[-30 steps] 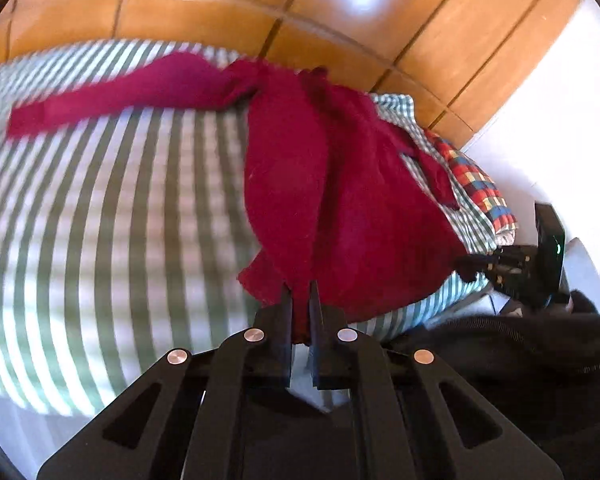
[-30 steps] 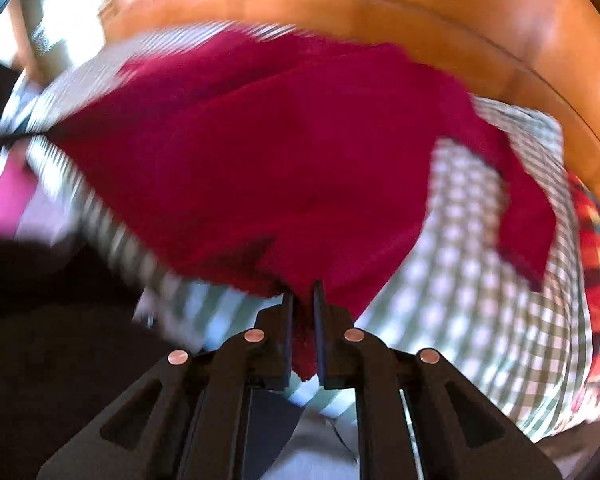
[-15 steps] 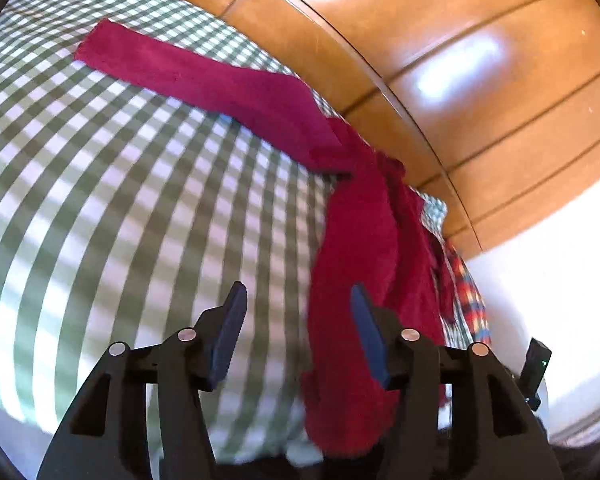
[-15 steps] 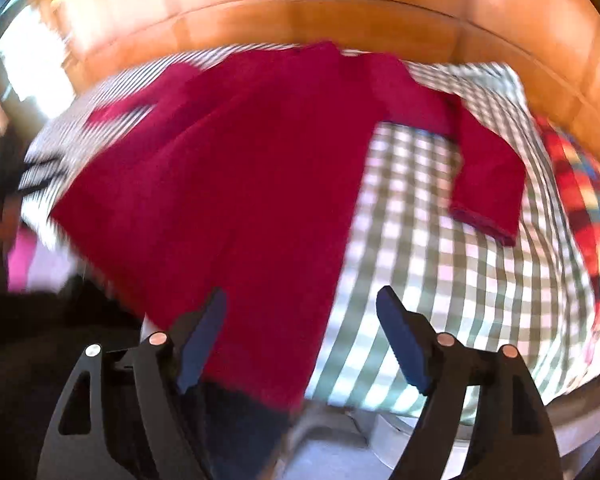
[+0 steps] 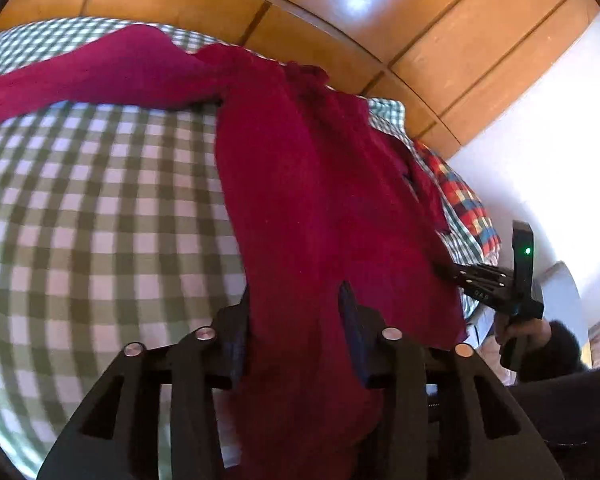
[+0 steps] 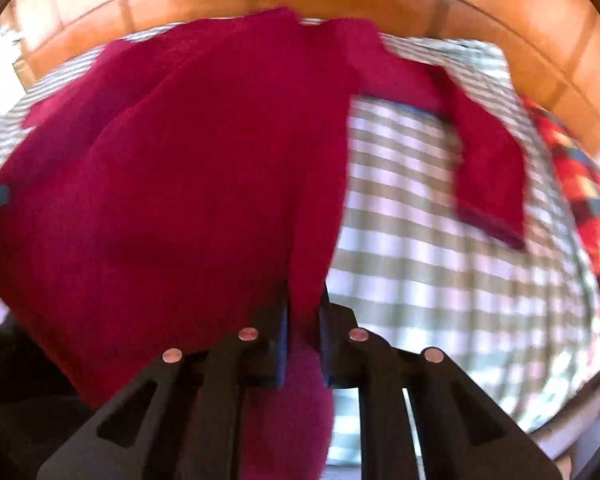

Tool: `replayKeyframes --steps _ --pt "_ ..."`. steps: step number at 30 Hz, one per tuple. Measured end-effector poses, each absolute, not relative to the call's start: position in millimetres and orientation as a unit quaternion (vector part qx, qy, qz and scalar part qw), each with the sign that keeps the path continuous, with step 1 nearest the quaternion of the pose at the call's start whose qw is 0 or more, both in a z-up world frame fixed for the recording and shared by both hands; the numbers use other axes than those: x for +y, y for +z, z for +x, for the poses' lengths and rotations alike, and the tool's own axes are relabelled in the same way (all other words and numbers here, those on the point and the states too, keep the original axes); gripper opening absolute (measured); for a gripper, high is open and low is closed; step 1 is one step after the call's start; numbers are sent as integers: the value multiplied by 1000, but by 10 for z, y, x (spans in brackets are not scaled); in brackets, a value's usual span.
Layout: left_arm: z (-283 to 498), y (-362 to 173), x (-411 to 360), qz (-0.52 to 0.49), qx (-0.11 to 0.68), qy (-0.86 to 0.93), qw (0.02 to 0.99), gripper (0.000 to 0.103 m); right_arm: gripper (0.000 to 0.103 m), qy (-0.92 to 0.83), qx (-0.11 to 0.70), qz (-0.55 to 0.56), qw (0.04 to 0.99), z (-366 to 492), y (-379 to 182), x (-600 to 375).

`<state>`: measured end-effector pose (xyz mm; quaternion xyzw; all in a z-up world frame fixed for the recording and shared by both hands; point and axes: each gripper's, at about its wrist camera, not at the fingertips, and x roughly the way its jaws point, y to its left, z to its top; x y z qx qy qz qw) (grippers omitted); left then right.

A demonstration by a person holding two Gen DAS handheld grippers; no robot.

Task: Fold small clothes

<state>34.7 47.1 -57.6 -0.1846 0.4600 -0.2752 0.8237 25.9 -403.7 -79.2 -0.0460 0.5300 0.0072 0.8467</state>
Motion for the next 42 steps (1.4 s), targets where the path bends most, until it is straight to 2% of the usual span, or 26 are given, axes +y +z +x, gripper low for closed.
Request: replayKeyframes --steps 2,4,6,8,13,14,16,19,23,25,31,32,33,35,38,40,42 --pt "359 -582 669 -212 454 -253 828 49 11 -13 536 -2 844 265 -824 -4310" --pt "360 -629 862 -234 454 -225 829 50 11 -12 536 34 843 271 -866 -4417" --pt "367 -707 984 -265 462 -214 819 50 12 -20 532 5 846 276 -900 -4336" --pt "403 -750 1003 -278 463 -216 813 55 12 -25 529 -9 848 276 -932 -4274" --pt "450 -855 612 -268 478 -267 793 55 12 -22 526 7 850 207 -976 -4295" --pt "462 -873 528 -260 480 -276 791 45 12 -24 527 10 850 213 -975 -4297" --pt "475 -825 327 -233 478 -299 793 9 13 -29 526 9 850 270 -963 -4266" --pt "462 -593 379 -219 452 -306 808 8 12 -13 517 10 856 288 -858 -4173" --pt "296 -233 835 -192 427 -271 841 0 12 42 505 11 862 249 -715 -3941" --pt "128 -136 1060 -169 422 -249 855 0 11 65 512 -21 856 153 -703 -3811" --pt "-41 -614 1379 -189 484 -193 833 0 11 64 550 -25 832 -63 -872 -3945" --pt "-17 -706 1395 -220 484 -196 824 2 11 61 550 -24 833 -68 -878 -3952" --pt "2 -753 1420 -240 481 -197 820 10 11 57 550 -26 833 -58 -880 -3942" --pt "90 -809 1443 -270 471 -201 815 71 12 49 545 -52 835 -44 -880 -3888" --pt "306 -884 1417 -309 464 -199 806 74 12 3 531 -83 843 -30 -827 -3942" --pt "444 -902 1291 -304 470 -209 802 74 0 -60 528 -123 838 -12 -823 -4073" --pt "528 -898 1052 -284 478 -239 796 74 0 -78 547 -95 828 -2 -871 -4279"
